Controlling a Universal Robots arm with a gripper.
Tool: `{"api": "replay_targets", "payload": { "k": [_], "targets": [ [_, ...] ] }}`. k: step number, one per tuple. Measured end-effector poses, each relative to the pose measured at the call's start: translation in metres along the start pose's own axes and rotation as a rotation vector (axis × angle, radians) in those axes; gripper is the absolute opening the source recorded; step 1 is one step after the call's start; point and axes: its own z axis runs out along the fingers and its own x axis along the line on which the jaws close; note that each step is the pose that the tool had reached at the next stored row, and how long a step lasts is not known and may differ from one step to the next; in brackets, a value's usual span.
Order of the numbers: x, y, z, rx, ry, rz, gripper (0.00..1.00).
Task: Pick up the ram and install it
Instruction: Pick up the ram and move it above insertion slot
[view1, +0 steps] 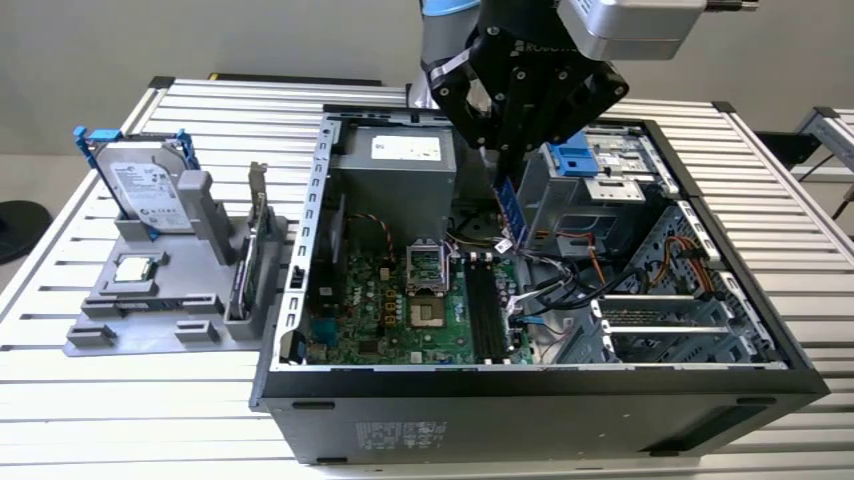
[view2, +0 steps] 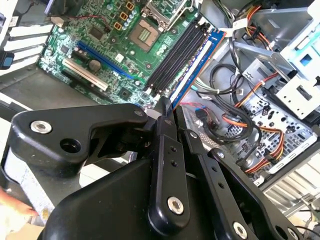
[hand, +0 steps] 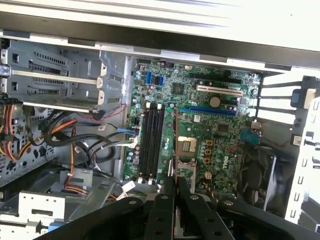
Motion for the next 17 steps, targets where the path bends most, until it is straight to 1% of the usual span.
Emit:
{"api": "replay_targets", "payload": {
  "k": [17],
  "targets": [
    [0.0000,0.0000,0.0000,-0.0002,0.0049,0.107,0.00]
  ]
}}
